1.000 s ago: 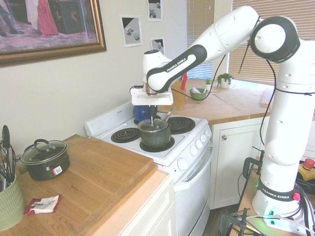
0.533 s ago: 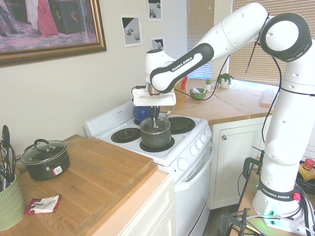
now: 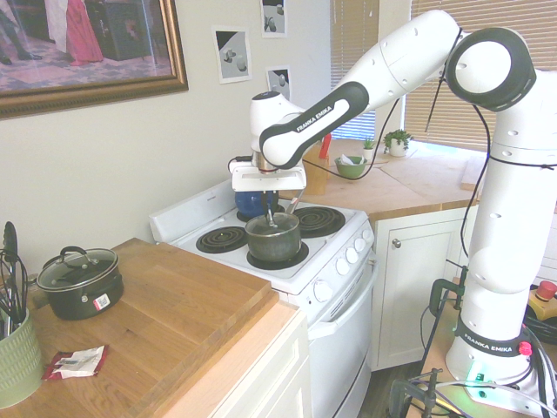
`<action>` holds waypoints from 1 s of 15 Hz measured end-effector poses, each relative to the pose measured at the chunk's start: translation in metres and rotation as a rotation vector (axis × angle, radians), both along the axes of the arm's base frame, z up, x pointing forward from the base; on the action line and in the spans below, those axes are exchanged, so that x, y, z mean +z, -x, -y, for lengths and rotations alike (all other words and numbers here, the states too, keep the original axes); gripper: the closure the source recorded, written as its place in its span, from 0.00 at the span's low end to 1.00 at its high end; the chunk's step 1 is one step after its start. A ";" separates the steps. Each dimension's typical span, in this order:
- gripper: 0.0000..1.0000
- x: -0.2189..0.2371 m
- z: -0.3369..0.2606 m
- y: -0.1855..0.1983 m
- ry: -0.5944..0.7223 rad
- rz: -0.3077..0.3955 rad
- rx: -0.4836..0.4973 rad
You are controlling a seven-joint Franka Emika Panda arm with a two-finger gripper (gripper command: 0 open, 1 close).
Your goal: Cover the lid of the pot
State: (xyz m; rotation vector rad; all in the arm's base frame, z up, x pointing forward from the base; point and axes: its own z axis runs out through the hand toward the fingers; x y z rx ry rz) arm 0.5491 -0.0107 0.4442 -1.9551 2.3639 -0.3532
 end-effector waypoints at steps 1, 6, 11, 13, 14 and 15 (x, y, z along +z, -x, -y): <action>0.00 0.000 0.000 0.000 0.000 0.001 0.000; 0.00 0.001 0.000 -0.001 -0.001 0.006 -0.002; 0.00 0.001 -0.003 -0.003 -0.005 0.024 -0.001; 0.00 0.003 -0.003 -0.004 -0.005 0.029 -0.003; 0.00 0.008 -0.003 -0.005 -0.005 0.037 -0.006; 0.00 0.018 -0.003 -0.005 -0.006 0.056 -0.009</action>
